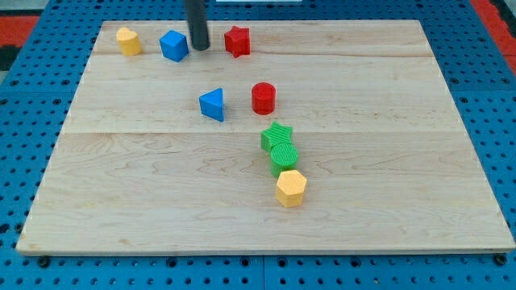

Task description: Move the red circle parallel right to the blue cube

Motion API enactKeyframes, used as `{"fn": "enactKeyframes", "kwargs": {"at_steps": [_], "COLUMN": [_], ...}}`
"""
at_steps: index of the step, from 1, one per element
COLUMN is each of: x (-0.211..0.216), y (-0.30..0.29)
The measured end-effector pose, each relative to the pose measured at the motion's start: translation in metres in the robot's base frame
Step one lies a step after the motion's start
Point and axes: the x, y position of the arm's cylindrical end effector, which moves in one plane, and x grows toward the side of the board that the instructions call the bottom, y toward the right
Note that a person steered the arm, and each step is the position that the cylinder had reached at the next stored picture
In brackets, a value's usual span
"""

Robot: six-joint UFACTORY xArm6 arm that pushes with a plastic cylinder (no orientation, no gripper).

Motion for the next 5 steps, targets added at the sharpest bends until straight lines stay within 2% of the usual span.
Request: {"fn": "enactKeyframes", "kwargs": {"at_steps": [1,3,4,5], "x": [-0.002,-0.002,-0.017,-0.025], "y": [0.030,0.045,0.078,0.078]}}
